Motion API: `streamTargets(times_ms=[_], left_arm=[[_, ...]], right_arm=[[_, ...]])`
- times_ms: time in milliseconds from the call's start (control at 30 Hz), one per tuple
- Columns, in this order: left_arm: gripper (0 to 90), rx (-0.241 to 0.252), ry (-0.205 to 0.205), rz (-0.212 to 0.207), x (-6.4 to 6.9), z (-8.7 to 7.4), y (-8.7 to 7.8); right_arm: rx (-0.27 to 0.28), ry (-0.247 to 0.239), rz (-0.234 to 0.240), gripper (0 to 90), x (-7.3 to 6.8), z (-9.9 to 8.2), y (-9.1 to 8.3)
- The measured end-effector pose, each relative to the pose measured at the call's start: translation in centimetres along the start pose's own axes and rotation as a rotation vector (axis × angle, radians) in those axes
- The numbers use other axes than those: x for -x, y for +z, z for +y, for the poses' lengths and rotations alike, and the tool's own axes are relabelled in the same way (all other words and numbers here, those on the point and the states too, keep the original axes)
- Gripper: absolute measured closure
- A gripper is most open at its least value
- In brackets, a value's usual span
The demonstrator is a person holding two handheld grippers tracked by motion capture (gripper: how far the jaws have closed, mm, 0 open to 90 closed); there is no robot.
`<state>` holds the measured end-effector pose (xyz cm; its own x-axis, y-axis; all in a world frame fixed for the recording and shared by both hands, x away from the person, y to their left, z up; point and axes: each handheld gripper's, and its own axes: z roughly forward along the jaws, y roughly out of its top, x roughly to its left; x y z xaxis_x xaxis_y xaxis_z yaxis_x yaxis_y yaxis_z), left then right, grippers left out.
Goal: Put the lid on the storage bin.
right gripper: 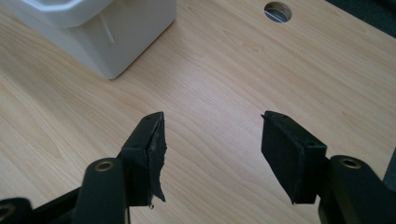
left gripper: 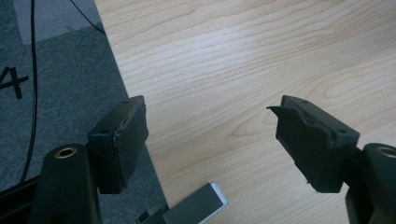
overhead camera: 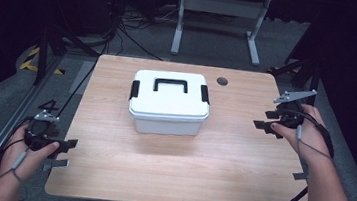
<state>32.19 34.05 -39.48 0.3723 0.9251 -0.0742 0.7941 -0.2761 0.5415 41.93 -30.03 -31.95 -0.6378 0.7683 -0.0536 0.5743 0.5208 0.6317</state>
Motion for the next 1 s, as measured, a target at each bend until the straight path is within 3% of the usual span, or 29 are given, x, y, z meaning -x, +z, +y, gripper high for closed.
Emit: streamTargets(times_ms=[133,333,667,1000], left_arm=[[25.4,-0.004,0.008,-0.003,0.0,0.1,0.4],[25.1,-0.007,0.008,0.001,-0.2,0.1,0.7],[24.8,-0.015,0.011,-0.003,-0.1,0.0,0.9],[24.7,-0.027,0.018,-0.007,0.0,0.0,1.4]], right_arm=[[-0.001,0.013,-0.025,40.4,-0.1,-1.6,0.8],[0.006,0.056,-0.025,40.3,-0.6,-3.8,2.6],[0.003,0.112,0.005,39.8,-0.9,-6.0,4.4],[-0.074,0.165,0.010,39.7,0.0,-8.1,6.1]])
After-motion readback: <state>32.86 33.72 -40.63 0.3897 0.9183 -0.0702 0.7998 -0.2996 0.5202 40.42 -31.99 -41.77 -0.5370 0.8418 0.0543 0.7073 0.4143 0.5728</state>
